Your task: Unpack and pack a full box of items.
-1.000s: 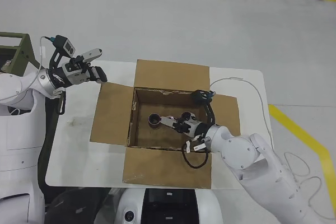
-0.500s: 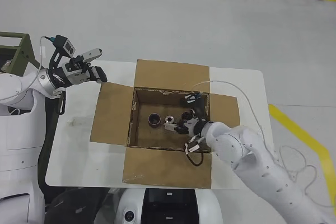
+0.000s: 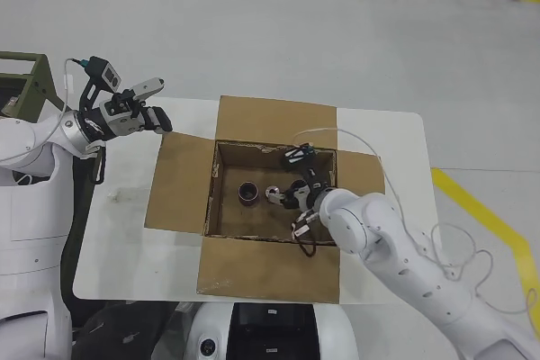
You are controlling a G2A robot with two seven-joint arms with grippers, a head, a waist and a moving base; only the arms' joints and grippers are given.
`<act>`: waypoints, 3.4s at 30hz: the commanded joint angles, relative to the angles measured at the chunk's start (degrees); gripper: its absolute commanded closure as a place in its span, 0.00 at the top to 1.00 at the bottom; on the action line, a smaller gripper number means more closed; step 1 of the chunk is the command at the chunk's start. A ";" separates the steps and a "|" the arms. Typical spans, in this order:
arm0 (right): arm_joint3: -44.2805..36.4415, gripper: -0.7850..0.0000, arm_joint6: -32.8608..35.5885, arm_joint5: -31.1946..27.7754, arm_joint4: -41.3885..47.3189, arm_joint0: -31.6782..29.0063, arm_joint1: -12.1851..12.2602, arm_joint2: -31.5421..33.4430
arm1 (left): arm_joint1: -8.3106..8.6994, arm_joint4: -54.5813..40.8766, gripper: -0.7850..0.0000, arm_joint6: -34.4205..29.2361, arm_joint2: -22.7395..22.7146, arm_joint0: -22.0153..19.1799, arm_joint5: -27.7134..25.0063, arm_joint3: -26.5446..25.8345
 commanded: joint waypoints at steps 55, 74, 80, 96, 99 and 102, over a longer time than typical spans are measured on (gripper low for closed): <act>15.38 0.42 5.64 8.03 -8.70 4.21 -7.96 -3.76 | 0.00 0.00 1.00 0.00 0.00 0.00 0.00 0.00; 3.69 0.00 8.58 8.13 -16.76 -0.31 -7.79 0.15 | 0.00 0.00 1.00 0.00 0.00 0.00 0.00 0.00; -1.79 0.00 9.31 7.62 -19.69 -2.80 -7.50 1.95 | 0.00 0.00 1.00 0.00 0.00 0.00 0.00 0.00; -15.13 0.00 7.21 4.81 -21.35 -8.88 -7.31 7.23 | 0.00 0.00 1.00 0.00 0.00 0.00 0.00 0.00; -16.85 0.00 7.28 4.28 -22.02 -9.70 -7.25 8.44 | 0.00 0.00 1.00 0.00 0.00 0.00 0.00 0.00; -17.78 0.00 7.17 4.37 -21.93 -10.45 -7.28 9.72 | 0.00 0.00 1.00 0.00 0.00 0.00 0.00 0.00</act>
